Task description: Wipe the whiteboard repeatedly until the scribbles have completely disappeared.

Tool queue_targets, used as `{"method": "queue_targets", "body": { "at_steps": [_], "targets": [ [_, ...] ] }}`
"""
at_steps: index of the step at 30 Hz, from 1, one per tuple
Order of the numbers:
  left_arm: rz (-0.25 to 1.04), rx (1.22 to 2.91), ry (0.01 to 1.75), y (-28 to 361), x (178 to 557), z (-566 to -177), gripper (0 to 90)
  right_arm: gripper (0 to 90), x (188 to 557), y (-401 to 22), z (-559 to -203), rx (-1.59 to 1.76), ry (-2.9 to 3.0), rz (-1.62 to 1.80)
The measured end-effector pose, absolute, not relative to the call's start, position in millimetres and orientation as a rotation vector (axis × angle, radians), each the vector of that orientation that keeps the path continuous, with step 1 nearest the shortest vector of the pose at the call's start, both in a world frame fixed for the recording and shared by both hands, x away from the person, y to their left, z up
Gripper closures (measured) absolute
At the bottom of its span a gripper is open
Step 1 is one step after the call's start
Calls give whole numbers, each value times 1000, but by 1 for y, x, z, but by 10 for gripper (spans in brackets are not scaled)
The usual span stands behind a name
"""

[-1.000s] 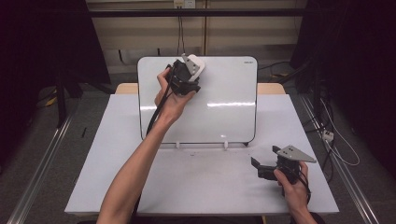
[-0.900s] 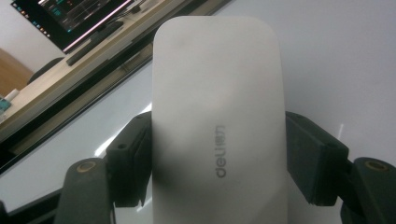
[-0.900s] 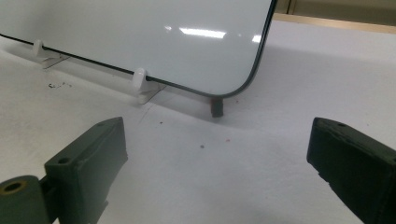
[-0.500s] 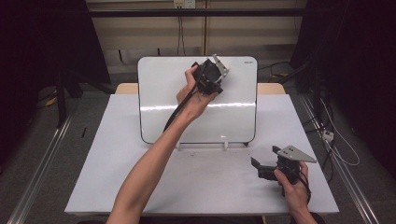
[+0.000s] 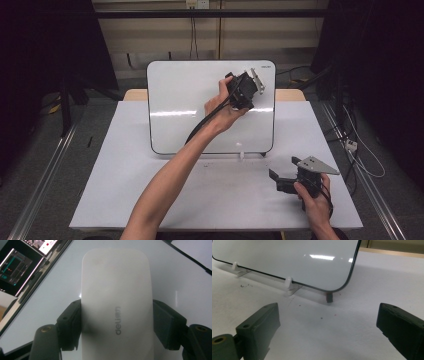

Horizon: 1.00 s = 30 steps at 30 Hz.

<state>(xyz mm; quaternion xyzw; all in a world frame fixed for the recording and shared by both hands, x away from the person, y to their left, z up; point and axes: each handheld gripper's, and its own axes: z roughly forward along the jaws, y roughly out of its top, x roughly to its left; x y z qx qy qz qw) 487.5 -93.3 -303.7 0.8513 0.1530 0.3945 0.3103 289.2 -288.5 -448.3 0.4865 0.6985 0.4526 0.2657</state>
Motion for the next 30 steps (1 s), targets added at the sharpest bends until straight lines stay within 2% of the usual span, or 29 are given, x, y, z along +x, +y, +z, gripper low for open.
{"method": "queue_targets", "body": {
  "at_steps": [19, 30],
  "targets": [
    [1021, 2090, 677, 13, 498, -301, 311, 48, 289, -289, -449, 1323, 1880, 1212],
    [1002, 2030, 791, 57, 501, -299, 311, 48, 291, -288, -449, 1327, 1876, 1217]
  ]
}}
